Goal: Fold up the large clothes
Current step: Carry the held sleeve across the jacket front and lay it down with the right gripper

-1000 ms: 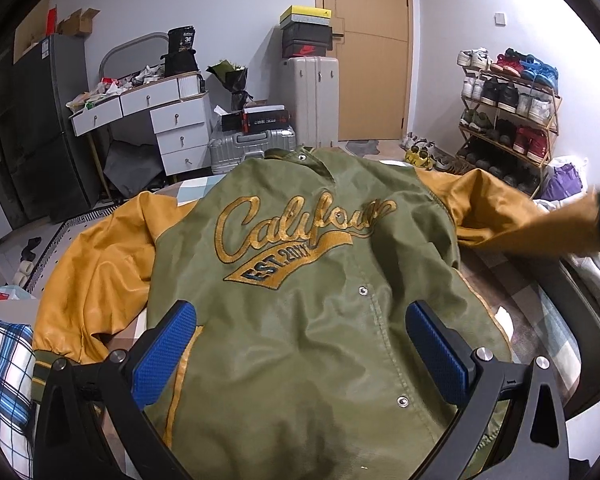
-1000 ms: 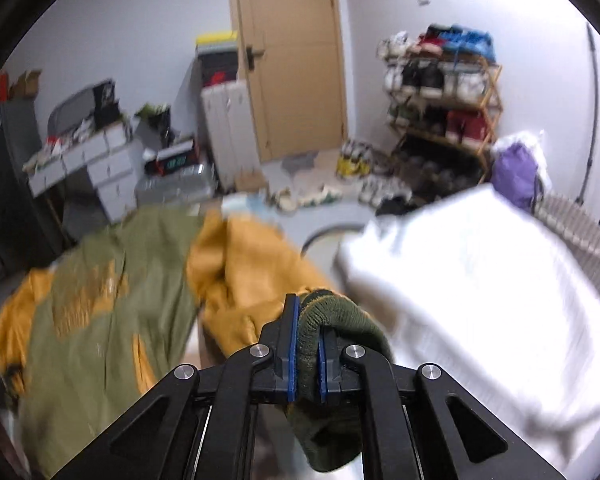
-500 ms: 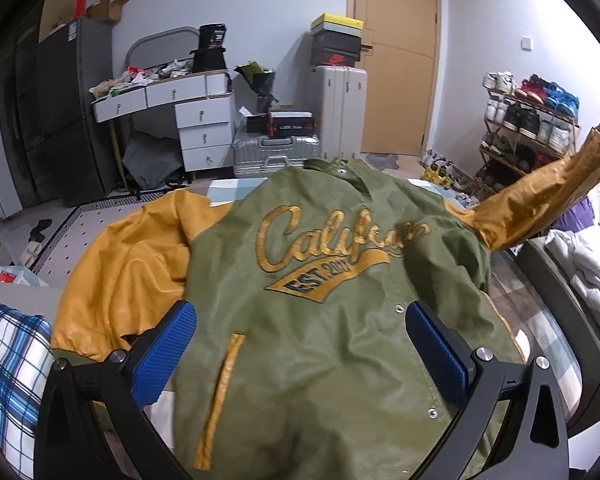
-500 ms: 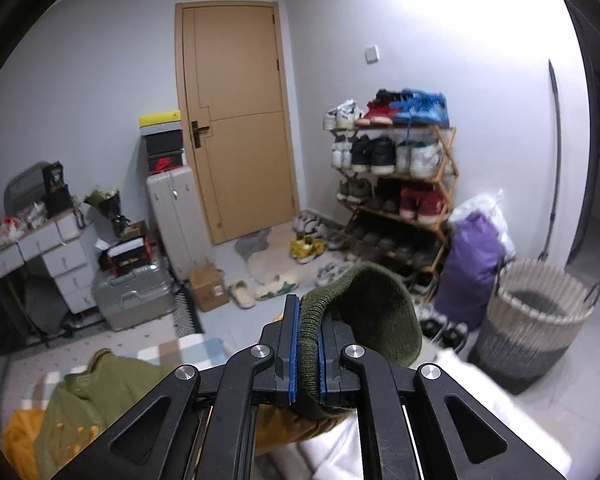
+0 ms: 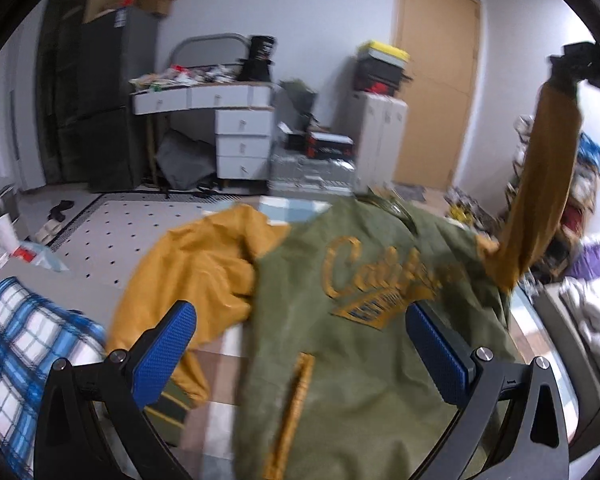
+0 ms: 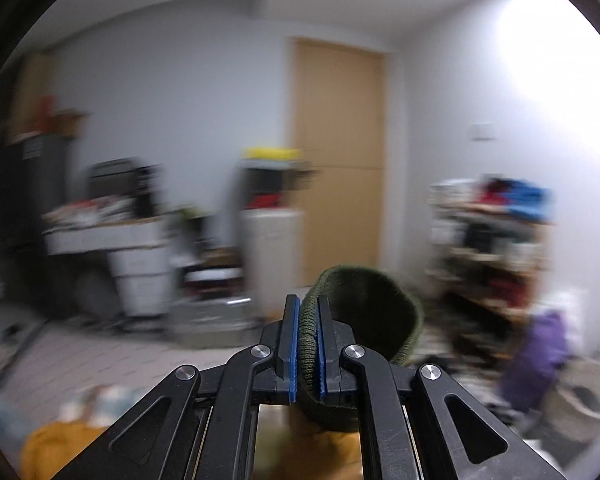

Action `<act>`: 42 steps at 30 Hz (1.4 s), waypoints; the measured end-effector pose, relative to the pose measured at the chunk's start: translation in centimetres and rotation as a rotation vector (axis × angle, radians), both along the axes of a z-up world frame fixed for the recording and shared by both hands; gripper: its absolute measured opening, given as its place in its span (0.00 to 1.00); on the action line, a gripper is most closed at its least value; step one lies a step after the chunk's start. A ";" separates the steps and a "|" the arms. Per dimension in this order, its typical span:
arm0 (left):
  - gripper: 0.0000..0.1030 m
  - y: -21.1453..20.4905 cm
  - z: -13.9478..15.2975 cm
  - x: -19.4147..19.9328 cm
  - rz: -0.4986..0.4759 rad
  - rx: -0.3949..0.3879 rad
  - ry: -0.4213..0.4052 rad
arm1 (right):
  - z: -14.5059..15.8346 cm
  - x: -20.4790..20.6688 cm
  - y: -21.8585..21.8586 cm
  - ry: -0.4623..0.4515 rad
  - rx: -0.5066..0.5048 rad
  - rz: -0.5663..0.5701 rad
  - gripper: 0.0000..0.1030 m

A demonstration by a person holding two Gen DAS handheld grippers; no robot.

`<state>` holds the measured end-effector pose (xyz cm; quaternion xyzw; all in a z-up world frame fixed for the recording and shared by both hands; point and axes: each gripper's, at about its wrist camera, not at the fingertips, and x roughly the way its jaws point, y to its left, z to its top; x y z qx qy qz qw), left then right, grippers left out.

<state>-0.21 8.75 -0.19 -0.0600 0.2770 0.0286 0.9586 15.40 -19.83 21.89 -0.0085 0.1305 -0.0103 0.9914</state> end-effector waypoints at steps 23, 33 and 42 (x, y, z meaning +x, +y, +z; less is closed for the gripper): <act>0.99 6.1 0.3 -0.6 0.168 -0.113 -0.030 | -33.1 1.9 29.4 0.768 -0.015 0.769 0.47; 0.99 3.5 -0.7 1.1 0.119 -0.101 0.053 | -25.3 2.2 13.3 0.473 -0.041 0.421 0.90; 0.99 0.9 -2.0 3.0 0.077 -0.050 0.127 | -36.5 7.8 6.2 0.839 -0.138 0.143 0.49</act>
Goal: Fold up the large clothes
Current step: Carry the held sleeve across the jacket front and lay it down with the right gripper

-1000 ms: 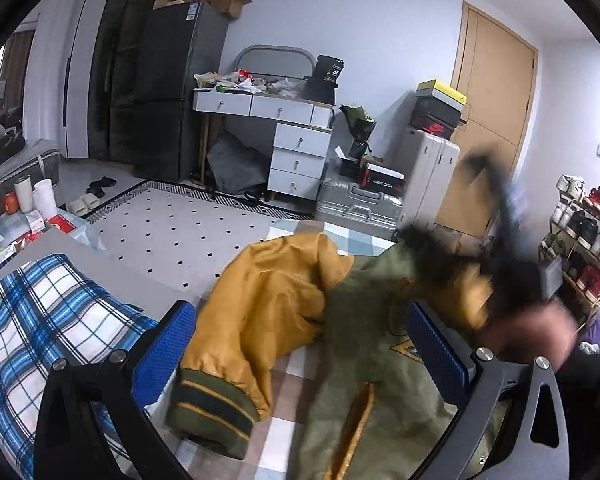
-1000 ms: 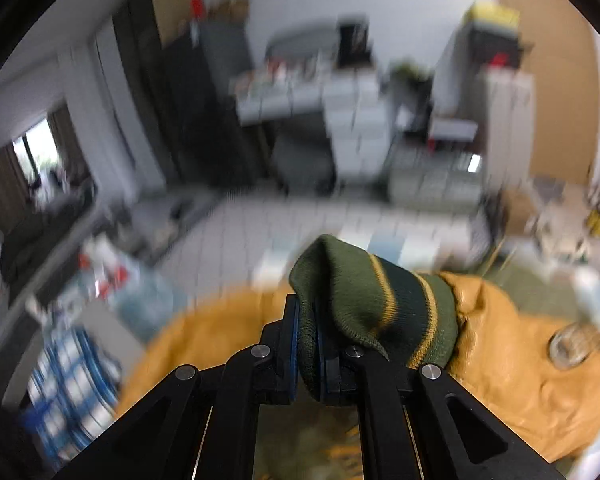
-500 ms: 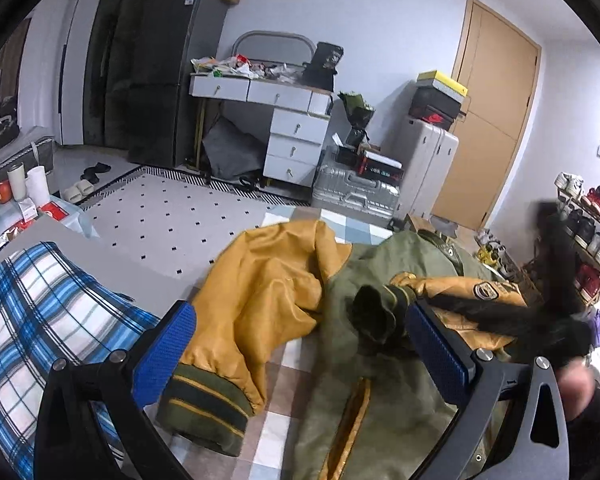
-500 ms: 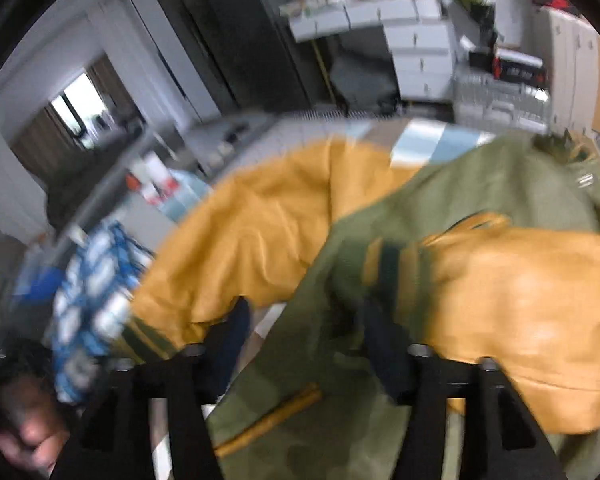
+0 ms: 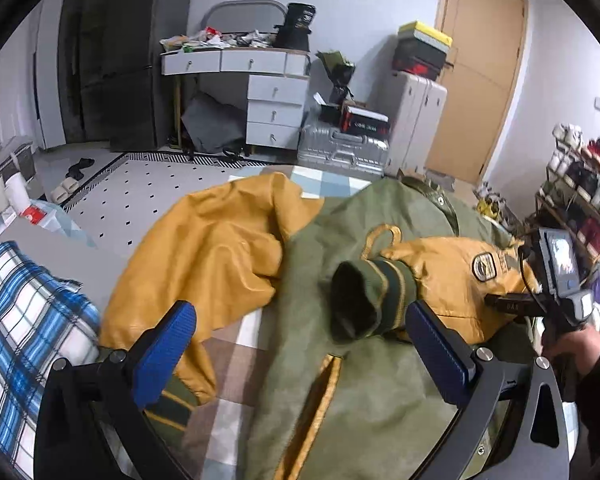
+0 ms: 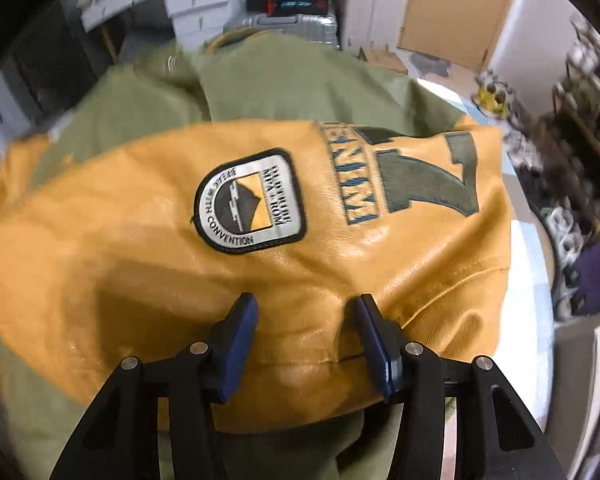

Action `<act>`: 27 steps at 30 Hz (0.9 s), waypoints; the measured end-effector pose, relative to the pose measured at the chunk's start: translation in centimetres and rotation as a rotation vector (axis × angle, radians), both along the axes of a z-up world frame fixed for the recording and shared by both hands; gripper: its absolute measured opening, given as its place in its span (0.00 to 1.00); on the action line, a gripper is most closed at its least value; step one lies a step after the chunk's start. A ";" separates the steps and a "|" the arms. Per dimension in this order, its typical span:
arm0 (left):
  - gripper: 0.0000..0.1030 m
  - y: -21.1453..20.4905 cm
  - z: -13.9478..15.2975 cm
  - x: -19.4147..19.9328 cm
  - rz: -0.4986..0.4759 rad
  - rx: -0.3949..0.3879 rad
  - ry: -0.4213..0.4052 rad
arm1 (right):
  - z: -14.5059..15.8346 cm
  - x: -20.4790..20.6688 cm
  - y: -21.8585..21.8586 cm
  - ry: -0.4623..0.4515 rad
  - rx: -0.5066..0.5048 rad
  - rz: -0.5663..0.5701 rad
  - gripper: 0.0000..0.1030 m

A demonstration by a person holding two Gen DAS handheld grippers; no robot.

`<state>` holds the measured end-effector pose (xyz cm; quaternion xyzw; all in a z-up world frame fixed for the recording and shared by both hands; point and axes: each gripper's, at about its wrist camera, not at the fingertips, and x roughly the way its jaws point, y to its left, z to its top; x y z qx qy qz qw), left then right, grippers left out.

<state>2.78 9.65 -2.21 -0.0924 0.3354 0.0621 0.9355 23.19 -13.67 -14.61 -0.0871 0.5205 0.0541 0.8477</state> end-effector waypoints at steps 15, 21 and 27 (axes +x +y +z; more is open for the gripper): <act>0.99 -1.4 -0.6 0.4 -0.037 0.025 0.059 | -0.4 -0.2 -4.5 -0.028 -0.019 -0.062 0.61; 0.99 -1.5 -0.7 0.6 -0.044 -0.002 0.064 | 3.2 -4.5 -7.6 -0.085 0.152 -0.052 0.61; 0.99 -1.9 -0.6 0.5 -0.054 -0.020 0.068 | 1.9 -11.7 -10.2 -0.001 0.276 -0.062 0.68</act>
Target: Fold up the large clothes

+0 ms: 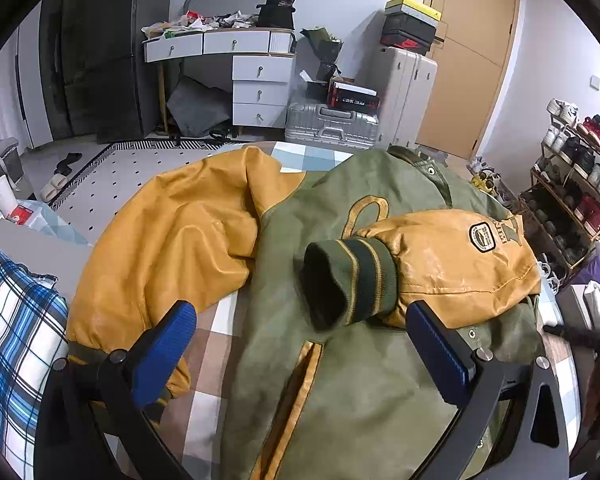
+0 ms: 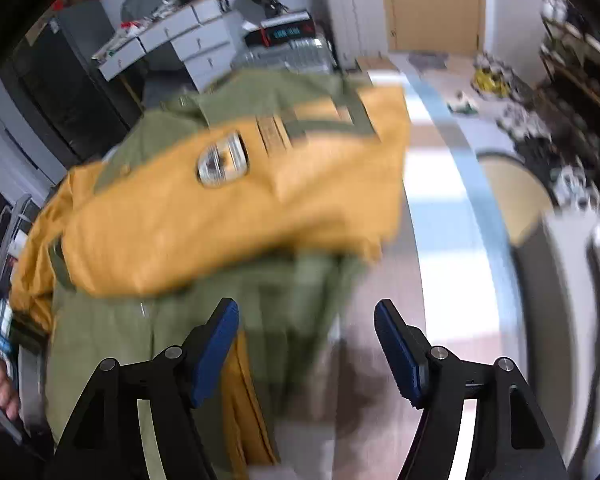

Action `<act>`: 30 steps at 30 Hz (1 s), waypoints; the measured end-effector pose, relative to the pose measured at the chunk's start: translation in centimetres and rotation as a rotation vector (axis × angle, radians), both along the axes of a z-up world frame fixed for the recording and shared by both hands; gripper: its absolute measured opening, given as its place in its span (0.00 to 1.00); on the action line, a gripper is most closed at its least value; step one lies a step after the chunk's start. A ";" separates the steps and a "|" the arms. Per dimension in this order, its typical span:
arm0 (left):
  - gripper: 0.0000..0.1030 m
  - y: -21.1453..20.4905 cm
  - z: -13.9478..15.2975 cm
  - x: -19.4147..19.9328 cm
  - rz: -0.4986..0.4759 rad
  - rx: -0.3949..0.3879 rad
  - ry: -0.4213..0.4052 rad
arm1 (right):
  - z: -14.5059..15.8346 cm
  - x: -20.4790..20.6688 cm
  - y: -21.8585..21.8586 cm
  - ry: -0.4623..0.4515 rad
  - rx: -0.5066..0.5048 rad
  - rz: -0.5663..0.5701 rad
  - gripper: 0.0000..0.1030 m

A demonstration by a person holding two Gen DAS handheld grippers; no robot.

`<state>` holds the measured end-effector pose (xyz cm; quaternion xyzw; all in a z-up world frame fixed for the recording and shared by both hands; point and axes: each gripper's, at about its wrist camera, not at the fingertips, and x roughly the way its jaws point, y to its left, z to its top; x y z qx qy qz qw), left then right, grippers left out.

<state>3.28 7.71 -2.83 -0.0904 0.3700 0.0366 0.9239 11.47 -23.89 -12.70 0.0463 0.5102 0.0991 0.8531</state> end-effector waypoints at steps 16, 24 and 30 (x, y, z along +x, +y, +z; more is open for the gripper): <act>0.99 -0.1 -0.6 -0.2 0.012 0.029 0.015 | -1.9 -0.3 0.8 -0.028 0.045 -0.002 0.02; 0.99 -0.2 -0.7 -0.2 0.000 0.028 0.022 | 0.7 -3.6 -4.8 -0.075 -0.087 -0.124 0.00; 0.99 -1.1 -0.9 -0.2 -0.022 0.037 0.027 | 1.0 -5.4 -6.4 -0.058 0.207 -0.042 0.04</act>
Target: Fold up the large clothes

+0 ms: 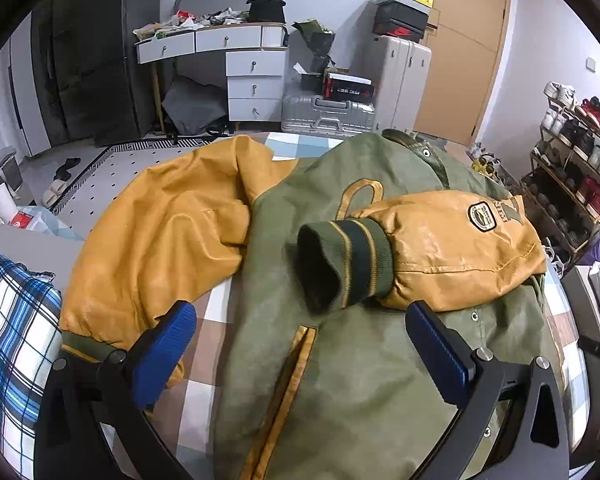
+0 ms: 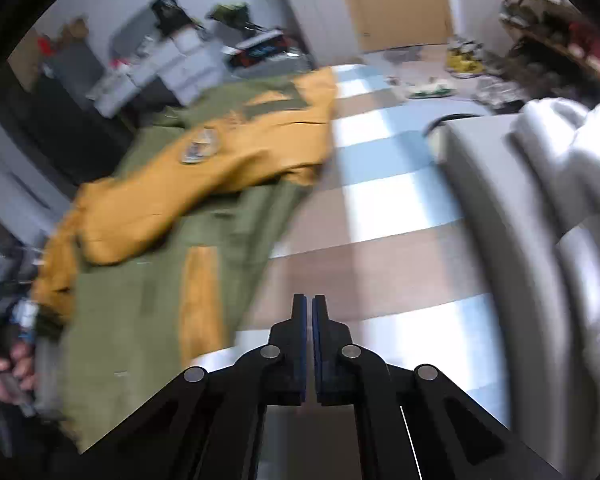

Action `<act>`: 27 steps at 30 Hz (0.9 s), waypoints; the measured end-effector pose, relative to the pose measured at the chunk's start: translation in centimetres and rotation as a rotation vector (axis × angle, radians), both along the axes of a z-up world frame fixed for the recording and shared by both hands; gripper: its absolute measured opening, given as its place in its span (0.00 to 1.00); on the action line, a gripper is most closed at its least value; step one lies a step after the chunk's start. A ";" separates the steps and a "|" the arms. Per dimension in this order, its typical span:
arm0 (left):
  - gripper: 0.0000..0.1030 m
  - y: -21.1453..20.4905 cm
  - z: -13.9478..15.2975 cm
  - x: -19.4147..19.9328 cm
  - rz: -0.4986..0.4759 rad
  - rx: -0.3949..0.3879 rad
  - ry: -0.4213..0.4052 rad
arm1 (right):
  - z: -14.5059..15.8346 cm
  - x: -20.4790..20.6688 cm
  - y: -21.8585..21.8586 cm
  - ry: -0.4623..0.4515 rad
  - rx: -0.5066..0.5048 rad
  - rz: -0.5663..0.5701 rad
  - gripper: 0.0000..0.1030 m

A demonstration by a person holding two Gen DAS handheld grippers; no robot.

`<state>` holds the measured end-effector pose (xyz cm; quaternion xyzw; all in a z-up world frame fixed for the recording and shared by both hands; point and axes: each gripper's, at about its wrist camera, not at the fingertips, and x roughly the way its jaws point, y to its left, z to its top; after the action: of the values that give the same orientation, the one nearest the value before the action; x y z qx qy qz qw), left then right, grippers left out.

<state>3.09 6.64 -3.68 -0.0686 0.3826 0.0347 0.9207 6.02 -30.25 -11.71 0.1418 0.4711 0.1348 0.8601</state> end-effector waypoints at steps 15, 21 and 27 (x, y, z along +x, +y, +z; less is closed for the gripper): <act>0.99 0.5 -0.2 -0.6 -0.002 0.000 0.009 | -2.8 -0.1 11.2 0.019 -0.226 0.223 0.20; 0.99 0.5 -0.2 -0.6 -0.012 0.006 0.014 | -2.2 -2.6 10.8 -0.013 -0.406 0.204 0.15; 0.99 0.3 -0.5 -0.7 -0.032 0.030 0.026 | -2.3 -3.8 6.2 0.036 -0.418 0.101 0.15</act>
<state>2.42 6.99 -4.21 -0.0481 0.3950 0.0265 0.9170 2.24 -24.06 -13.97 -0.0609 0.5107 0.0745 0.8544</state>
